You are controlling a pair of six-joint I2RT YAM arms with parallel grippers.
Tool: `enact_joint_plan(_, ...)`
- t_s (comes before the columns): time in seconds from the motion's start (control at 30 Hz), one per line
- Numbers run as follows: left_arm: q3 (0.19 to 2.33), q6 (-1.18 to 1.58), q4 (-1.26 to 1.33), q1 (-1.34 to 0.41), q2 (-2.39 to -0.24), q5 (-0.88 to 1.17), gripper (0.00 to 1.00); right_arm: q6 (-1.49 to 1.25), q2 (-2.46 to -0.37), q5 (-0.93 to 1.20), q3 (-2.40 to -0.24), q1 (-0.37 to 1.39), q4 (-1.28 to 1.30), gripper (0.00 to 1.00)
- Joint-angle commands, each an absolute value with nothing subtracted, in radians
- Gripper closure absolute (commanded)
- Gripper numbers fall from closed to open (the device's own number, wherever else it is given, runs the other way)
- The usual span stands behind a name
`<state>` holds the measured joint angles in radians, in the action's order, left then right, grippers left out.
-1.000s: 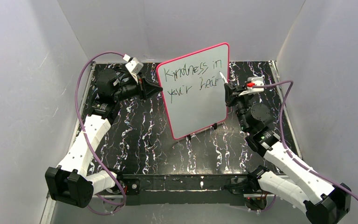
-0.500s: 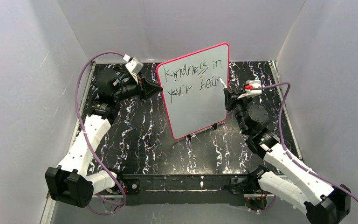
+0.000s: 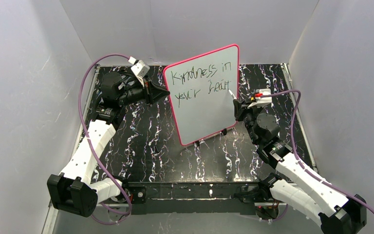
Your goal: Write a sentence on the whiteboard
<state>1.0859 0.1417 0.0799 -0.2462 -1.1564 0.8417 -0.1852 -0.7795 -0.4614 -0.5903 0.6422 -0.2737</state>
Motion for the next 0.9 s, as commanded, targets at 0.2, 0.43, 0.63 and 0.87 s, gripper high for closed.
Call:
enact_joint_plan(0.2,1.076,0.135,0.058,-0.258,-1.137,0.871,1.0,-0.186,-0.771,-0.518,-0.603,0.64,-0.266,0.99)
enact_joint_plan(0.43,1.075,0.133,0.058,-0.258,-1.135,0.872,1.0,-0.12,-0.777,-0.557,-0.664,0.639,-0.307,0.99)
enact_joint_plan(0.63,1.075,0.133,0.058,-0.258,-1.136,0.871,1.0,-0.115,-0.745,-0.562,-0.665,0.64,-0.327,0.99)
enact_joint_plan(0.87,1.074,0.133,0.058,-0.258,-1.136,0.871,1.0,-0.135,-0.756,-0.568,-0.638,0.64,-0.326,0.99)
